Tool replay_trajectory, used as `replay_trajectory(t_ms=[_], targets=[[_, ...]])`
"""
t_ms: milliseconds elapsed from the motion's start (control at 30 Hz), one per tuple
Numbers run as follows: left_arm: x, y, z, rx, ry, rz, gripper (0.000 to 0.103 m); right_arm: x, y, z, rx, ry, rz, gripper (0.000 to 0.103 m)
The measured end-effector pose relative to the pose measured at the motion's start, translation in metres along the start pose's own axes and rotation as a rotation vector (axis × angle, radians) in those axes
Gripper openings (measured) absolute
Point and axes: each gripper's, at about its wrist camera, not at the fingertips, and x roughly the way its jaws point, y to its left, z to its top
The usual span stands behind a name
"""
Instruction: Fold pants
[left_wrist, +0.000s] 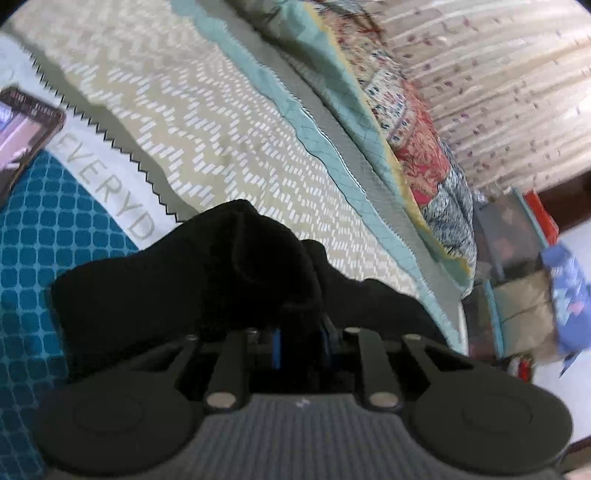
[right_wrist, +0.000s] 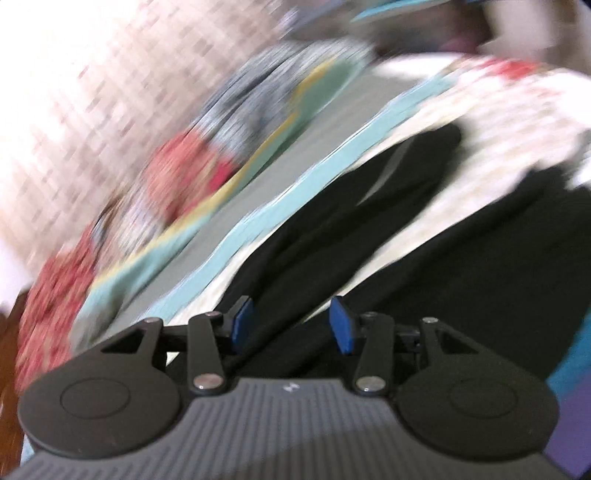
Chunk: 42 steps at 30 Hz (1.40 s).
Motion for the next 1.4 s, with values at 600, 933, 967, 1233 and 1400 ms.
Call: replay_trajectory(t_ms=[600,933,967,1233,1400], targets=[[-0.032,-0.035,0.046,-0.155,-0.079,0.030,0.015,0.116,-0.137,0.110,0.377,-0.064,-0.236,0.007],[-0.034,-0.025,0.044,-0.158,-0.066,0.041,0.013,-0.029,-0.108,0.119,0.214,-0.338,0.034,0.007],[-0.038,-0.021,0.044,-0.163,-0.073,0.038,0.013,-0.045,-0.114,0.115,0.209,-0.354,0.026,0.007],[-0.073,0.018,0.025,-0.218,-0.077,0.097,0.011,-0.097,-0.198,0.032,0.299,-0.261,-0.298,0.008],[-0.081,0.030,0.005,-0.216,-0.053,0.129,0.012,-0.082,-0.198,0.013,0.282,-0.240,-0.435,0.056]])
